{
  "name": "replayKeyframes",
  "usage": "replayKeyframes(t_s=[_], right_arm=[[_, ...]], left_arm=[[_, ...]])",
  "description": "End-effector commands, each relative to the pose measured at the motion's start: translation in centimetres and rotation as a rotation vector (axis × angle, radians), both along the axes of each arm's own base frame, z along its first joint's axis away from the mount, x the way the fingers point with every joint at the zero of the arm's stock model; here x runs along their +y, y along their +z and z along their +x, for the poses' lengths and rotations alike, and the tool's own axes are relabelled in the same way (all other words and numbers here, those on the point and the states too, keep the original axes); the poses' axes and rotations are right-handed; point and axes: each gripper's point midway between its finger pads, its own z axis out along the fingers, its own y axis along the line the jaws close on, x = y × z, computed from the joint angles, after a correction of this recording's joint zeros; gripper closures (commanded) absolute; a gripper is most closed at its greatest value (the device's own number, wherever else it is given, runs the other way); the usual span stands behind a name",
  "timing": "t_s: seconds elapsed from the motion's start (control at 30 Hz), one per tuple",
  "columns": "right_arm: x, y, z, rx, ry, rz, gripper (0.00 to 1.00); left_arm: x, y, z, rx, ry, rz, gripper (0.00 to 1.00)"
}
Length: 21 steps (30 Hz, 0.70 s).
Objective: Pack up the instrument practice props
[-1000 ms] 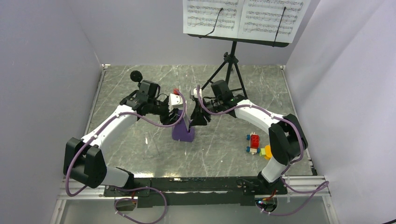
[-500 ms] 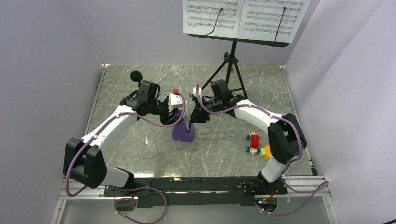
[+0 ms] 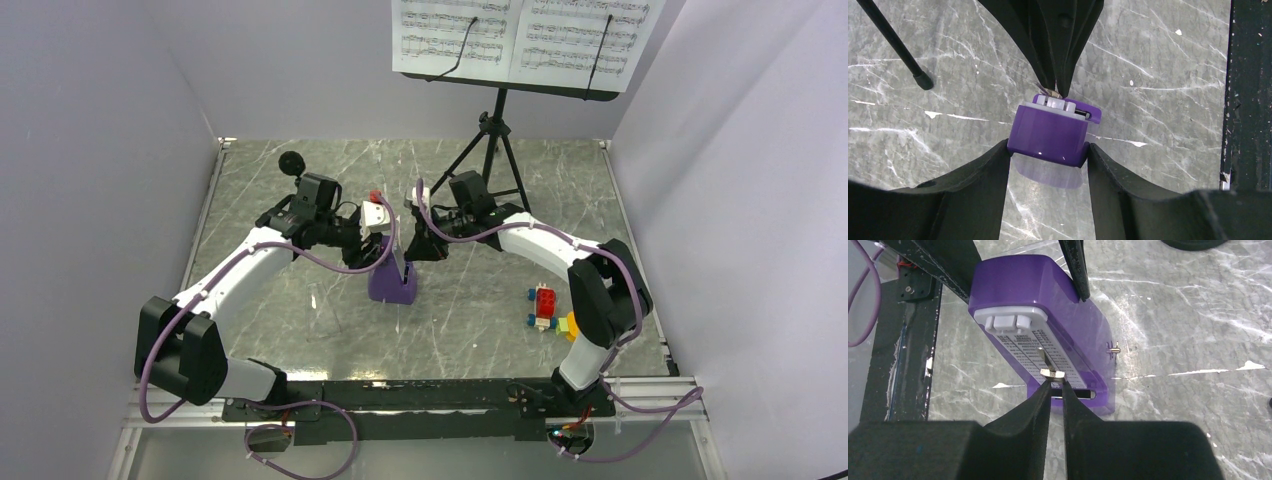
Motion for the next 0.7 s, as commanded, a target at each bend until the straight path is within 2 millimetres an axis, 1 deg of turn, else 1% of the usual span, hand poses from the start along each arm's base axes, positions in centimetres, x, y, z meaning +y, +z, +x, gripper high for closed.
replayKeyframes(t_s=[0.0, 0.2, 0.37, 0.43, 0.57, 0.67], right_arm=[[1.6, 2.3, 0.8, -0.067, 0.030, 0.062, 0.85], [2.3, 2.6, 0.9, -0.068, 0.034, 0.072, 0.84], [2.5, 2.7, 1.0, -0.066, 0.034, 0.077, 0.84], [2.5, 2.9, 0.5, -0.072, 0.063, 0.082, 0.83], [3.0, 3.1, -1.1, -0.136, 0.156, 0.081, 0.80], [3.0, 3.3, -1.5, -0.163, 0.174, 0.089, 0.80]], left_arm=[[-0.4, 0.2, -1.1, 0.032, -0.017, -0.031, 0.52], [-0.4, 0.2, -1.0, 0.029, -0.021, -0.030, 0.52], [-0.4, 0.2, -0.9, 0.027, -0.022, -0.029, 0.52], [-0.4, 0.2, -0.9, 0.030, -0.022, -0.030, 0.52], [-0.5, 0.2, -0.6, 0.039, -0.006, -0.034, 0.52], [-0.6, 0.2, -0.5, 0.048, 0.006, -0.038, 0.52]])
